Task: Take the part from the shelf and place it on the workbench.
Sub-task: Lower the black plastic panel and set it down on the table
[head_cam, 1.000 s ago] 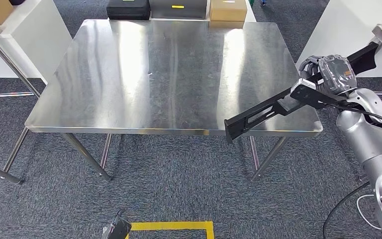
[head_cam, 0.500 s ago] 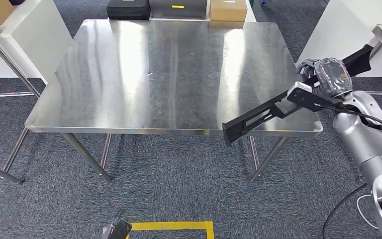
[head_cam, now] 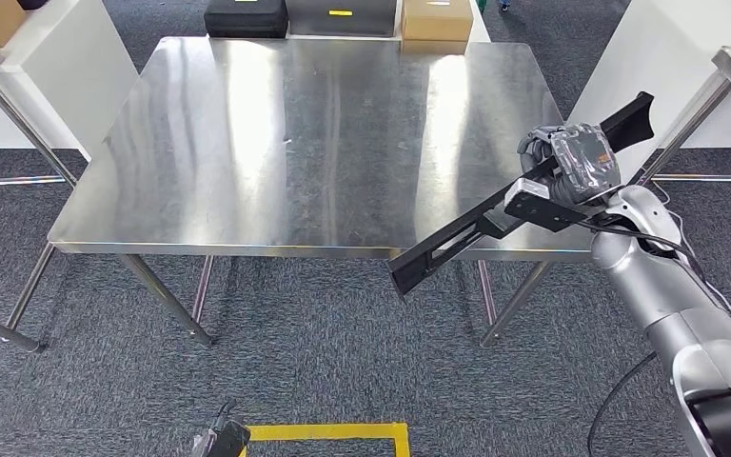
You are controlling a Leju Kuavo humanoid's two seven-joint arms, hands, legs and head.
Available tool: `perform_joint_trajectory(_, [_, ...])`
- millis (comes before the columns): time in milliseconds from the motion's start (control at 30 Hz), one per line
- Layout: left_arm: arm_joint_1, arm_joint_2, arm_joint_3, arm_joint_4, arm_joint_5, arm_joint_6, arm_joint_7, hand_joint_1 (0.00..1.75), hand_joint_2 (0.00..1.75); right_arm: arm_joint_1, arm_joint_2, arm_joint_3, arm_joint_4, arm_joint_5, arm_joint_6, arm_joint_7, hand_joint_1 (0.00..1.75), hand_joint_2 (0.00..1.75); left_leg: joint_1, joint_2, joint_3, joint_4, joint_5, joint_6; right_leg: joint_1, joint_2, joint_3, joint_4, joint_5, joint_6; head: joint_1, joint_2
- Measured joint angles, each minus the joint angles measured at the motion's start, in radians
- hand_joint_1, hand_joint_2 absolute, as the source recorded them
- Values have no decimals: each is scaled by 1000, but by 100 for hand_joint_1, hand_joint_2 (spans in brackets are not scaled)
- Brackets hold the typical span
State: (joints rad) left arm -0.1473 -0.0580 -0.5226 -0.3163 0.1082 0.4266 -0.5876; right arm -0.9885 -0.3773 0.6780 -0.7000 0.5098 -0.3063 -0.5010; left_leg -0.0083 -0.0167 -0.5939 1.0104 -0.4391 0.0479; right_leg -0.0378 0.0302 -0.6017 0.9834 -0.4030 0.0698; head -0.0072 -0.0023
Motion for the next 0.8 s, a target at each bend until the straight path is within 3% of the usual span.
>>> perform_joint_trajectory(133, [3, 6, 0, 2, 7, 11, -3, 0, 0, 11, 40, 18, -66, 18, 26, 7, 152, 175, -4, -1, -4, 5, -2, 4, -2, 0, 0, -5, 3, 5, -1, 0])
perform_joint_trajectory(233, [5, 7, 0, 2, 7, 14, -8, 0, 0, 14, 48, 23, -86, 18, 30, 10, 152, 175, 5, 4, 4, -9, 4, 19, -3, -9, -20, 25, -12, 6, 1, 0])
perform_joint_trajectory(333, [8, 8, 0, 2, 8, 14, -10, 0, 0, 19, 50, 25, -93, 19, 33, 16, 152, 175, 10, 10, 9, -15, -1, 29, 0, -19, -118, 213, -79, -3, 3, 0])
perform_joint_trajectory(367, [10, 8, -1, 2, 8, 14, -11, 0, 0, 23, 49, 26, -94, 19, 34, 18, 152, 175, 10, 12, 11, -15, -5, 29, 2, -20, -153, 274, -94, -2, 3, 0])
perform_joint_trajectory(400, [12, 8, -1, 2, 9, 14, -11, 0, 0, 28, 49, 26, -94, 19, 35, 19, 152, 175, 10, 13, 14, -14, -9, 27, 3, -20, -170, 300, -95, 1, 4, 0])
perform_joint_trajectory(433, [14, 8, -1, 3, 11, 14, -11, 0, 0, 32, 49, 26, -94, 19, 36, 20, 152, 175, 11, 14, 20, -14, -14, 24, 3, -21, -166, 284, -80, 8, 4, 0])
perform_joint_trajectory(500, [15, 8, -1, 3, 15, 15, -11, 0, 0, 36, 49, 26, -94, 20, 37, 20, 152, 175, 13, 15, 37, -12, -28, 13, 0, -32, -104, 151, -20, 21, 5, 0])
perform_joint_trajectory(533, [15, 8, -1, 4, 17, 15, -11, 0, 0, 35, 48, 26, -94, 20, 37, 20, 152, 175, 12, 16, 43, -11, -36, 6, 3, -38, -68, 83, 1, 21, 6, 0])
perform_joint_trajectory(600, [15, 9, -1, 4, 17, 15, -12, 0, 0, 37, 47, 26, -94, 22, 38, 20, 152, 175, 8, 18, 49, -10, -49, -8, 10, -43, -30, 13, 11, 3, 7, 0])
perform_joint_trajectory(633, [15, 9, -1, 4, 17, 16, -12, 0, 0, 39, 44, 27, -94, 22, 38, 20, 152, 175, 8, 20, 51, -11, -54, -14, 15, -39, -26, 12, 2, -11, 7, 0])
perform_joint_trajectory(733, [13, 10, -1, 4, 17, 17, -11, 0, 0, 44, 38, 25, -97, 23, 35, 20, 152, 175, 16, 24, 49, 8, -74, -31, 12, -30, -11, 12, -16, -44, 2, 0])
perform_joint_trajectory(800, [13, 10, -1, 4, 17, 18, -9, 0, 0, 46, 38, 24, -100, 23, 33, 19, 152, 175, 19, 24, -6, 107, -106, -41, 9, -27, 8, 10, -31, -63, -4, 0])
